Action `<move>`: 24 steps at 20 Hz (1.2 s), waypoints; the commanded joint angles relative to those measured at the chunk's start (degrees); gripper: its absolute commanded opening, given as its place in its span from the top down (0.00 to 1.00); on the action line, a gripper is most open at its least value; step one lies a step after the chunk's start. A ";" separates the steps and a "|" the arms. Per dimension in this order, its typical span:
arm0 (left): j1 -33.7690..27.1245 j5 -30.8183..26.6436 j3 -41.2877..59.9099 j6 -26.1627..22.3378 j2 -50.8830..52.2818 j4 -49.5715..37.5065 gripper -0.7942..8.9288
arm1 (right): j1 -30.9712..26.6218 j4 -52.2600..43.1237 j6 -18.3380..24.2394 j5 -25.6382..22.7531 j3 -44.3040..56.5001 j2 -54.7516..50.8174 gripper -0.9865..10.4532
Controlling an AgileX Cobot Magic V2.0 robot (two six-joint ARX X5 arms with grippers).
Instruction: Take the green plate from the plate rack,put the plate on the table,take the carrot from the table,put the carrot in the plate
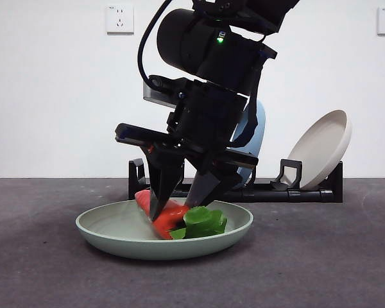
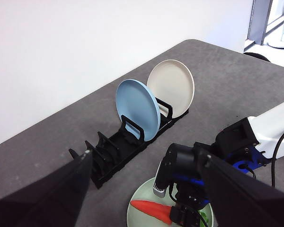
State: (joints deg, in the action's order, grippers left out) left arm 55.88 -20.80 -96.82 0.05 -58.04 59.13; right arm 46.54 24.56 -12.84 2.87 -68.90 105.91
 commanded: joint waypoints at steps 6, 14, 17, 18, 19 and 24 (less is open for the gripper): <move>-0.11 0.07 0.00 0.44 0.11 1.03 0.53 | 0.46 -0.04 0.26 -0.59 -0.20 -3.74 0.52; -0.11 0.09 0.00 0.44 0.11 1.01 0.53 | 0.46 11.65 1.36 -4.81 -0.92 -25.07 0.52; -0.11 0.09 0.00 0.44 0.11 1.07 0.53 | 0.44 17.40 1.36 -4.83 -0.92 -32.76 0.52; -0.11 0.11 0.00 0.44 0.11 1.20 0.53 | 0.44 19.45 1.36 -4.85 -0.92 -35.34 0.52; -0.11 0.11 0.00 0.44 0.11 1.66 0.53 | 0.44 22.38 1.31 -4.83 -0.92 -38.86 0.53; -0.11 0.17 0.00 1.51 0.11 5.46 0.53 | 0.39 36.76 -0.81 -4.92 -0.92 -51.91 0.53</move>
State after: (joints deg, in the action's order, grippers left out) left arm 55.88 -20.67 -96.82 0.69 -58.04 64.73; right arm 46.87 61.63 -12.73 -1.74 -69.84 53.65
